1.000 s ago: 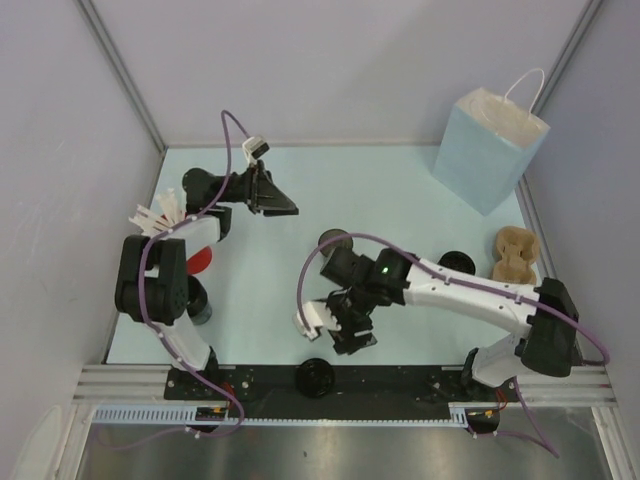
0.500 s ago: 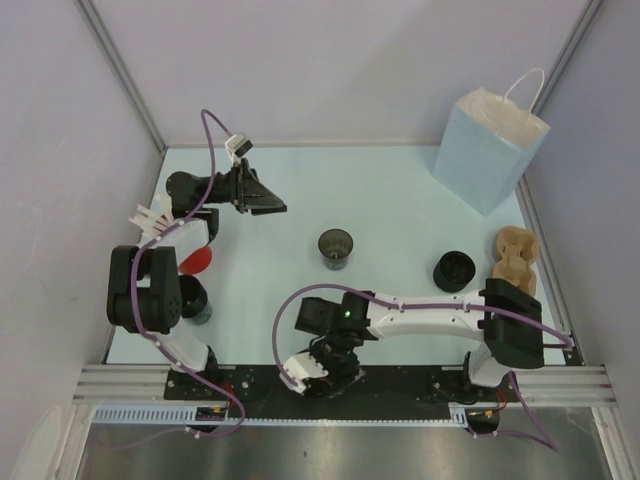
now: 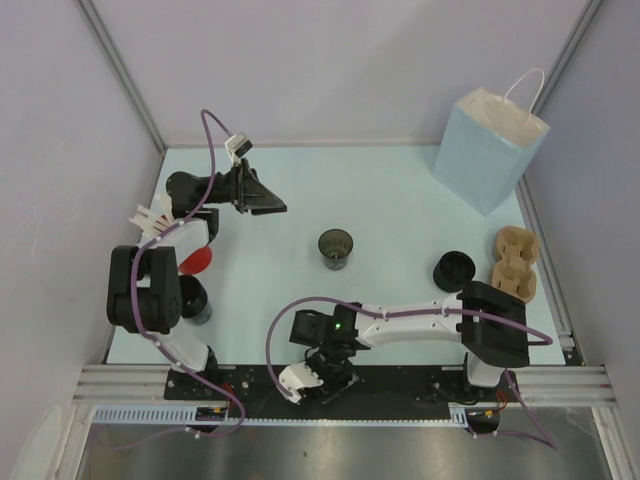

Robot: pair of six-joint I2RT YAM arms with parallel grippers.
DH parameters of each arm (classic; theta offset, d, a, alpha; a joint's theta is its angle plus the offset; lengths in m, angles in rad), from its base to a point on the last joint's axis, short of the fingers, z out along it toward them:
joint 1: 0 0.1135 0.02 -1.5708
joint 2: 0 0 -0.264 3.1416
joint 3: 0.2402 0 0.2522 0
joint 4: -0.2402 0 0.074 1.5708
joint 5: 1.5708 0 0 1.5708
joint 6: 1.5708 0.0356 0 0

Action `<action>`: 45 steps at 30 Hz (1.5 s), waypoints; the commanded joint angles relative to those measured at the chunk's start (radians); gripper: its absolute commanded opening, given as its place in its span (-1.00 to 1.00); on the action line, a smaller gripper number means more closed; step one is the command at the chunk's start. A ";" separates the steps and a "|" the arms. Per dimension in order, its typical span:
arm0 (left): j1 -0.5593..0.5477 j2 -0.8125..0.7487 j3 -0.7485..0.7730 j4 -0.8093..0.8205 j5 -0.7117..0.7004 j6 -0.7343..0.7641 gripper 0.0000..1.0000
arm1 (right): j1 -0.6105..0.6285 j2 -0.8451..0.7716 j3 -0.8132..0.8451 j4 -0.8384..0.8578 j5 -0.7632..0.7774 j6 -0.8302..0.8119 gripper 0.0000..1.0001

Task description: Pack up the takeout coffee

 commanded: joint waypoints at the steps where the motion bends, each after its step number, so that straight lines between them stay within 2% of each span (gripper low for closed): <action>1: 0.003 -0.024 0.011 0.440 0.207 -0.004 0.07 | 0.015 0.023 -0.013 0.044 0.017 0.025 0.09; 6: 0.003 -0.027 0.009 0.440 0.209 -0.003 0.07 | 0.031 0.041 -0.016 0.081 0.059 0.042 -0.02; 10: 0.003 -0.023 0.008 0.440 0.209 -0.001 0.07 | 0.035 0.055 -0.018 0.105 0.090 0.054 -0.24; 13: 0.003 -0.023 0.006 0.440 0.209 0.000 0.07 | 0.034 0.049 -0.018 0.118 0.106 0.065 -0.55; 14: 0.003 -0.021 0.008 0.440 0.209 0.000 0.06 | 0.031 0.046 -0.018 0.119 0.108 0.068 -0.72; 20: 0.003 -0.017 0.011 0.440 0.206 0.000 0.05 | 0.015 0.003 -0.018 0.115 0.119 0.065 -0.83; 24: 0.000 -0.021 0.014 0.440 0.207 0.002 0.04 | -0.052 -0.052 0.005 0.075 0.084 0.060 -0.87; 27: -0.006 -0.026 0.028 0.440 0.210 0.000 0.01 | -0.113 -0.104 0.074 -0.020 0.009 0.048 -0.88; 35: -0.049 -0.046 0.153 0.439 0.223 -0.040 -0.01 | -0.429 -0.174 0.439 -0.370 -0.343 -0.019 -0.89; 38: -0.087 -0.046 0.236 0.439 0.224 -0.066 0.00 | -0.517 -0.157 0.531 -0.462 -0.472 -0.041 -0.88; 42: -0.130 -0.021 0.366 0.436 0.226 -0.096 0.02 | -0.583 -0.134 0.567 -0.554 -0.608 -0.076 -0.87; 45: -0.167 0.008 0.527 0.434 0.227 -0.130 0.05 | -0.629 -0.115 0.596 -0.618 -0.672 -0.113 -0.88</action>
